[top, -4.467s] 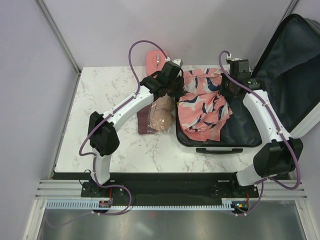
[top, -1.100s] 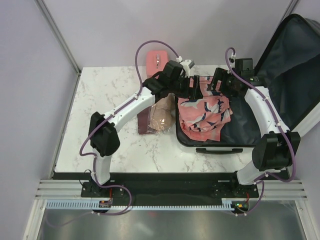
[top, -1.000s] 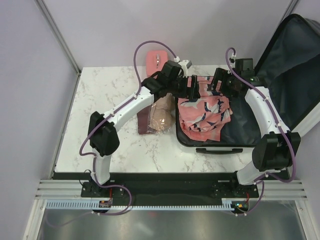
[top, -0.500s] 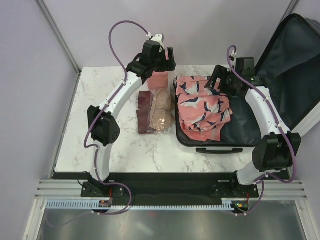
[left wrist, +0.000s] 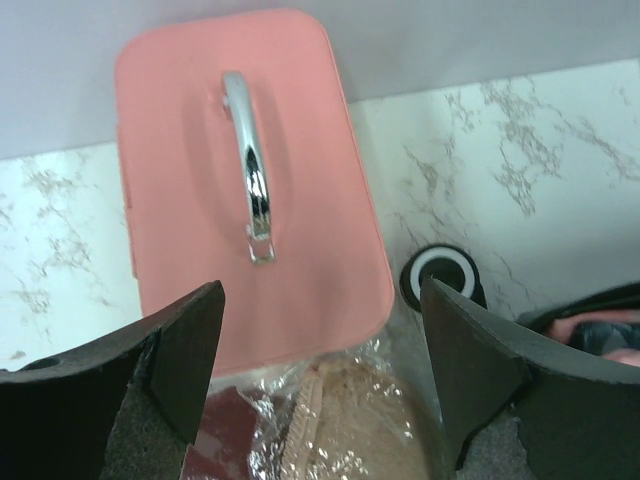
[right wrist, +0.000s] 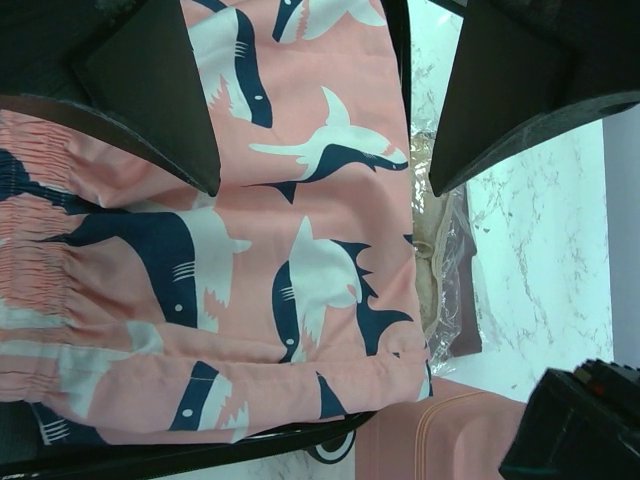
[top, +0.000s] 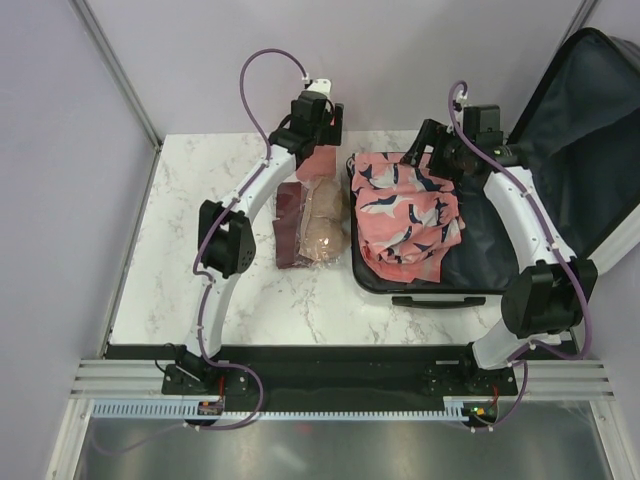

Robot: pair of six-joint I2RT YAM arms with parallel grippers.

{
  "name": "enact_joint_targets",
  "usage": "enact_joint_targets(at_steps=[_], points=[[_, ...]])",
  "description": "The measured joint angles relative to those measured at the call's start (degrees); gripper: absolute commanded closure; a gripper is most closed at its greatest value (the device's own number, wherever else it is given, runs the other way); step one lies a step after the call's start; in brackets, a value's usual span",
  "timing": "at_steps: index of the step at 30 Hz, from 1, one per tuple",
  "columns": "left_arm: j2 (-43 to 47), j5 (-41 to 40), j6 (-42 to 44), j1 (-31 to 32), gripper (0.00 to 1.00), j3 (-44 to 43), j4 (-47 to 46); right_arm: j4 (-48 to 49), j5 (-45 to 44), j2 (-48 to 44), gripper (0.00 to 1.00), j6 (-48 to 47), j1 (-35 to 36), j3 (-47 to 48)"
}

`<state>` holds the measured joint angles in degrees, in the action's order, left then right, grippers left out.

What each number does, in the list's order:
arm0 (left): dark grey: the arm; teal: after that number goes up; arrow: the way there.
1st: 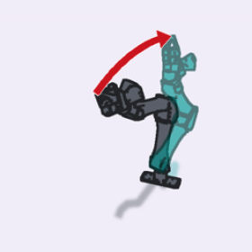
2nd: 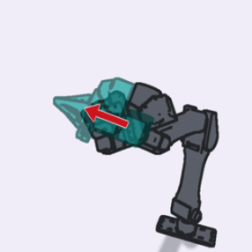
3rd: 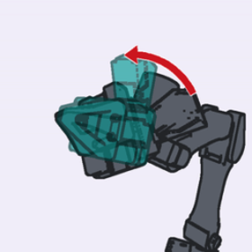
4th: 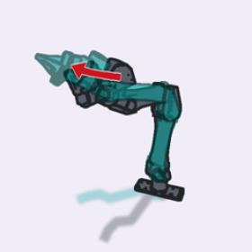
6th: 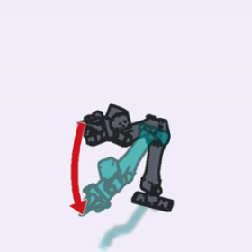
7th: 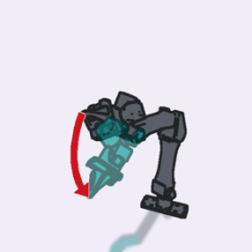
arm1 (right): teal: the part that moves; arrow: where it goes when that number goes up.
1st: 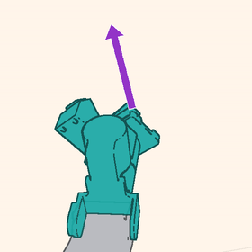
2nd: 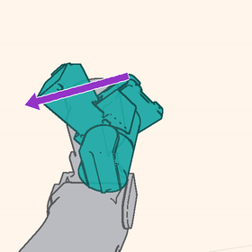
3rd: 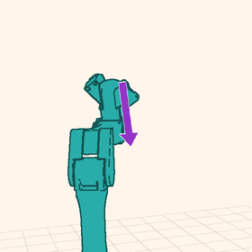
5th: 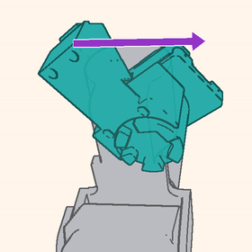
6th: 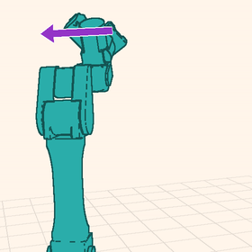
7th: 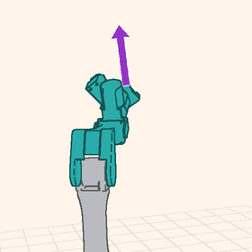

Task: Pack the luggage
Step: Pick up the storage box at the corner of the board.

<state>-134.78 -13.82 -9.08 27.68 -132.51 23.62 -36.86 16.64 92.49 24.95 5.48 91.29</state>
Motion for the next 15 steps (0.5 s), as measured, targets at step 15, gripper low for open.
enact_joint_targets(at_steps=[15], points=[[-5.4, -0.9, 4.6, -3.0, 0.18, -2.8, -11.3, -1.4, -1.7, 1.2, 0.08, 0.8, 3.0, 0.7]])
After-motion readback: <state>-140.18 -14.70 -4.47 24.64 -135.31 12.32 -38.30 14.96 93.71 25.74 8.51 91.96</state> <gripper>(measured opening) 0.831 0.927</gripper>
